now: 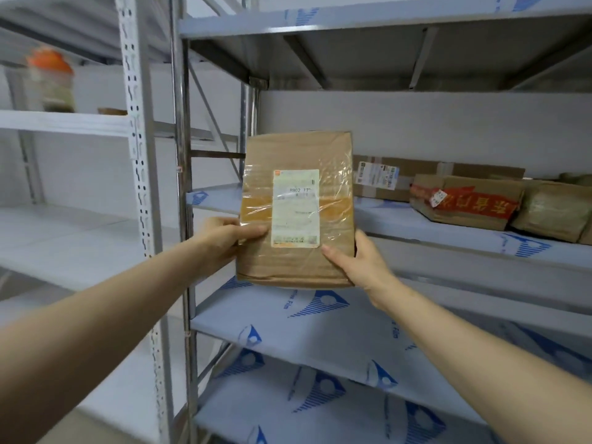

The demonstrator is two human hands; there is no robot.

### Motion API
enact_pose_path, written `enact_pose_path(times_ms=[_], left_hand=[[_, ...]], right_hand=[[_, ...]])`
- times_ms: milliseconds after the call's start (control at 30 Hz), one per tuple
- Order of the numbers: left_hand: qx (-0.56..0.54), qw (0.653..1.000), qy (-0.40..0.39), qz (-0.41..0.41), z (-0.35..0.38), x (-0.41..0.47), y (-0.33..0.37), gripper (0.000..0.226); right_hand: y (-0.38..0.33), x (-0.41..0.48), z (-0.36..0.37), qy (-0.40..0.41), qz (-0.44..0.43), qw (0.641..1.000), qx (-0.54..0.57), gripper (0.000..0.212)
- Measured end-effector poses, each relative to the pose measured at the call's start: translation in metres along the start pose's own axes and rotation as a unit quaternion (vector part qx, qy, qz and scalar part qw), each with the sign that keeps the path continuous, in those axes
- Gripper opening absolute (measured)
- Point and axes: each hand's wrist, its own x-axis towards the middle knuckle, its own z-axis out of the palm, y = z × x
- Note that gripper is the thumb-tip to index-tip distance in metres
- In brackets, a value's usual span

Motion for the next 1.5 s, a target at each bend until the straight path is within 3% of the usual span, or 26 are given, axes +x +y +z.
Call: enact_pose_path(times_ms=[267, 400, 600, 933, 1100, 1233, 1500], left_hand=[[0.005, 0.996, 0.088, -0.022, -0.115, -0.044, -0.023, 0.046], [0.015, 0.985, 0.166, -0.032, -0.2, -0.089, -0.036, 0.036], [0.048, 0.961, 0.263, -0.072, -0.346, -0.185, -0.052, 0.048], [0.07, 0.893, 0.426, -0.125, -0.532, -0.36, -0.068, 0.034], [0.056, 0.859, 0.487, -0.146, -0.601, -0.427, -0.085, 0.06], [0.025, 0.832, 0.528, -0.168, -0.646, -0.468, -0.099, 0.046], [0.036, 0.758, 0.624, -0.186, -0.769, -0.528, -0.114, 0.057]], right_hand=[[-0.017, -0.011, 0.116, -0.08, -0.012, 0.996, 0.035, 0.045], [-0.034, -0.02, 0.202, -0.14, 0.004, 0.989, 0.05, 0.04], [-0.075, -0.061, 0.356, -0.239, 0.029, 0.964, 0.11, 0.033], [-0.144, -0.15, 0.598, -0.393, 0.056, 0.902, 0.169, 0.043], [-0.17, -0.19, 0.688, -0.461, 0.054, 0.868, 0.176, 0.042], [-0.184, -0.209, 0.759, -0.516, 0.078, 0.836, 0.171, 0.044], [-0.223, -0.241, 0.922, -0.6, 0.093, 0.768, 0.204, 0.037]])
